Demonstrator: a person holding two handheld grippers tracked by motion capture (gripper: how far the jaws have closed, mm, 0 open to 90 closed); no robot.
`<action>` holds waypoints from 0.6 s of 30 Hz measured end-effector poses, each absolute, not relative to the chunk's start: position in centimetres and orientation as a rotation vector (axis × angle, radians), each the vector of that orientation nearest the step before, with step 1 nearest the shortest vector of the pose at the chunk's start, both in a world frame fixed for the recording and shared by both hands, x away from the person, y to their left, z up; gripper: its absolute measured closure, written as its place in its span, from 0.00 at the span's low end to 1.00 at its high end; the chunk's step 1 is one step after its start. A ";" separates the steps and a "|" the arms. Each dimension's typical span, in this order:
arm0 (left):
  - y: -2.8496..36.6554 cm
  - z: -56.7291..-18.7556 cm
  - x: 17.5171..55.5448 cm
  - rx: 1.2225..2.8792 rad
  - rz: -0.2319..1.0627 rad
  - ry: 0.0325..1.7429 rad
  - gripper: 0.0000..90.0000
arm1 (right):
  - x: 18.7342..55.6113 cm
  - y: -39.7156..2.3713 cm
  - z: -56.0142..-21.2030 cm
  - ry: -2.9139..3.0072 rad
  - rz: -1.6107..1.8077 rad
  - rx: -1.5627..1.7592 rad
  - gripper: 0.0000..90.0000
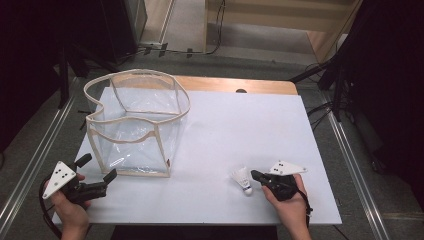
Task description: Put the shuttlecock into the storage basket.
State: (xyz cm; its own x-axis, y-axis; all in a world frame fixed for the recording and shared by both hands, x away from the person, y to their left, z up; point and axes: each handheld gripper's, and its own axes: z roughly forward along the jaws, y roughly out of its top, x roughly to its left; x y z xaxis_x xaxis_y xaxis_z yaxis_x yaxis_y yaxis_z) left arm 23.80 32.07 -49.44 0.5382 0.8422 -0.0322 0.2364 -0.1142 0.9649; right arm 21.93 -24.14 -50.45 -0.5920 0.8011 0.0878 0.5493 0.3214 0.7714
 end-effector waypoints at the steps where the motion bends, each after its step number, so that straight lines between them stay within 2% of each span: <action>1: 32.1 -49.4 23.8 1.645 0.667 0.928 0.00 | 21.9 -24.1 -50.4 2.277 1.143 1.218 0.97; 3: 32.1 -49.4 23.8 1.642 0.665 0.929 0.00 | 21.9 -24.4 -50.4 2.264 1.141 1.220 0.92; 6: 32.1 -49.4 23.8 1.640 0.663 0.930 0.00 | 21.6 -25.0 -50.2 2.236 1.181 1.238 0.77; 7: 32.1 -49.4 23.8 1.640 0.663 0.930 0.00 | 21.6 -25.0 -50.2 2.236 1.181 1.238 0.77; 8: 32.1 -49.4 23.8 1.641 0.664 0.931 0.00 | 21.5 -25.3 -50.1 2.239 1.207 1.241 0.67; 9: 32.1 -49.4 23.8 1.640 0.664 0.931 0.00 | 21.3 -25.4 -50.0 2.245 1.242 1.234 0.45; 10: 32.1 -49.4 23.8 1.640 0.664 0.931 0.00 | 21.3 -25.4 -50.0 2.245 1.242 1.234 0.45; 11: 32.1 -49.4 23.8 1.640 0.664 0.932 0.00 | 20.7 -25.2 -49.9 2.260 1.254 1.220 0.19; 12: 32.1 -49.4 23.8 1.641 0.664 0.932 0.00 | 20.6 -25.0 -49.8 2.271 1.250 1.214 0.06; 13: 32.1 -49.4 23.8 1.641 0.664 0.931 0.00 | 20.3 -24.8 -49.8 2.278 1.241 1.213 0.00; 18: 32.2 -49.4 23.8 1.641 0.664 0.931 0.00 | 19.4 -23.7 -50.0 2.321 1.212 1.186 0.00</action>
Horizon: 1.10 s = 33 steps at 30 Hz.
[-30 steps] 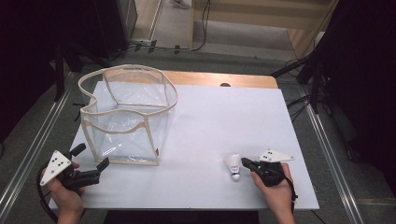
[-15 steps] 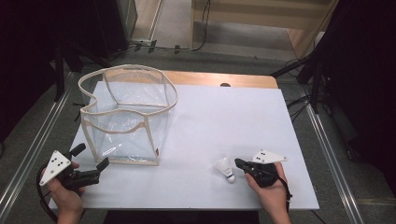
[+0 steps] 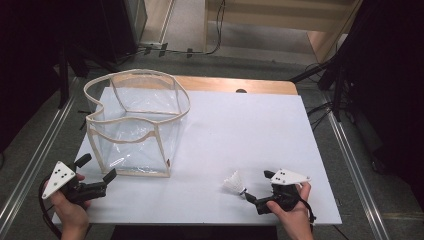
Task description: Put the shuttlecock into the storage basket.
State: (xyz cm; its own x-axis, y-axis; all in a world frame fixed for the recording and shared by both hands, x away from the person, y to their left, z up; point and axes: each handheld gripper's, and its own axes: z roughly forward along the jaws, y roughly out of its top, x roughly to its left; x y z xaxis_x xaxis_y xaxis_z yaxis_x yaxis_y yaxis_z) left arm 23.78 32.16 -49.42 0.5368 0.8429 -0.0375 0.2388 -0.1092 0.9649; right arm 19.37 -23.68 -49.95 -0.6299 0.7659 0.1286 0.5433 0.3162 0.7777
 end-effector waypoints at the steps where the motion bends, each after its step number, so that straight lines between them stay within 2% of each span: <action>1: 32.2 -49.4 23.8 1.639 0.663 0.930 0.00 | 19.2 -23.5 -50.0 2.335 1.213 1.190 0.00; 5: 32.2 -49.4 23.8 1.639 0.662 0.930 0.00 | 19.0 -22.8 -50.5 2.368 1.200 1.183 0.00; 8: 32.2 -49.4 23.8 1.637 0.663 0.931 0.00 | 18.8 -22.4 -50.6 2.369 1.179 1.179 0.12; 11: 32.2 -49.4 23.8 1.638 0.664 0.931 0.00 | 18.8 -22.0 -50.8 2.386 1.167 1.165 0.19; 16: 32.2 -49.4 23.8 1.638 0.663 0.931 0.00 | 18.8 -21.8 -51.1 2.400 1.125 1.174 0.40; 20: 32.1 -49.4 23.8 1.641 0.665 0.931 0.00 | 18.9 -21.7 -51.2 2.409 1.100 1.176 0.50; 24: 32.1 -49.4 23.8 1.639 0.664 0.931 0.00 | 18.9 -21.5 -51.5 2.427 1.078 1.166 0.57; 28: 32.1 -49.4 23.8 1.642 0.665 0.931 0.00 | 18.9 -21.2 -51.6 2.455 1.058 1.133 0.69; 33: 32.1 -49.4 23.9 1.642 0.666 0.936 0.00 | 18.9 -21.1 -51.6 2.460 1.047 1.133 0.70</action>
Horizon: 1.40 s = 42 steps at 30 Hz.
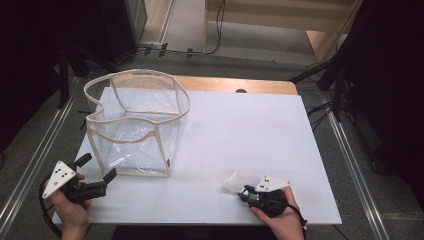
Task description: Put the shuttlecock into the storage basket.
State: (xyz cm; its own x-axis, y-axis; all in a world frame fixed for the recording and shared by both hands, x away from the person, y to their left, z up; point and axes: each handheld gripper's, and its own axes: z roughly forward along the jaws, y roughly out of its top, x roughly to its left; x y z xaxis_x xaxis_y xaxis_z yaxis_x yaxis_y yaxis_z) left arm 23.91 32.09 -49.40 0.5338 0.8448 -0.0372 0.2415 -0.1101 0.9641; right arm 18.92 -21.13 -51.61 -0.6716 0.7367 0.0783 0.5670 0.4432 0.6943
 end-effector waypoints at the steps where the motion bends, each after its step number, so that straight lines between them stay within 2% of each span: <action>1: 32.1 -49.4 23.9 1.642 0.665 0.934 0.00 | 18.9 -21.1 -51.6 2.460 1.048 1.134 0.70; 31: 32.0 -49.4 23.8 1.640 0.665 0.928 0.00 | 20.0 -21.2 -49.5 2.402 1.133 1.131 0.70; 42: 31.9 -49.5 23.8 1.647 0.670 0.927 0.00 | 20.8 -21.3 -47.6 2.354 1.172 1.130 0.70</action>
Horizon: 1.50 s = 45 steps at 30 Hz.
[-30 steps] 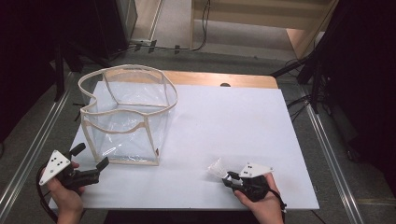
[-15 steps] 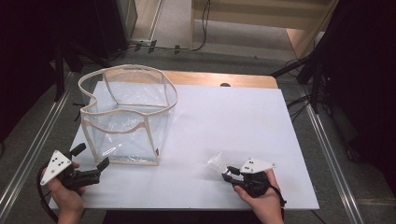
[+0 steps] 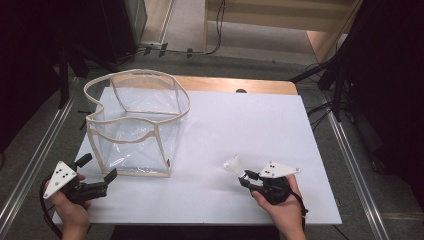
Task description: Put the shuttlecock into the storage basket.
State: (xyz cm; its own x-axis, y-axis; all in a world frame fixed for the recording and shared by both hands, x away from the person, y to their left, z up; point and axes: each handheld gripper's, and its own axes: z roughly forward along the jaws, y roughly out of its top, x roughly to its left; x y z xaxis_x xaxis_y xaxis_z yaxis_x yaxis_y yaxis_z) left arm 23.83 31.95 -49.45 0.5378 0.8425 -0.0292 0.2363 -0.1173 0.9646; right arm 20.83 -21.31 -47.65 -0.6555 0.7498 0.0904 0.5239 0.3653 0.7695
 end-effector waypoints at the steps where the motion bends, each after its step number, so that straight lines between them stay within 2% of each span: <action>1: 31.9 -49.5 23.8 1.647 0.670 0.927 0.00 | 20.9 -21.3 -47.6 2.353 1.171 1.126 0.70; 45: 31.9 -49.5 23.8 1.648 0.671 0.925 0.00 | 23.1 -20.3 -44.9 2.348 1.230 1.100 0.70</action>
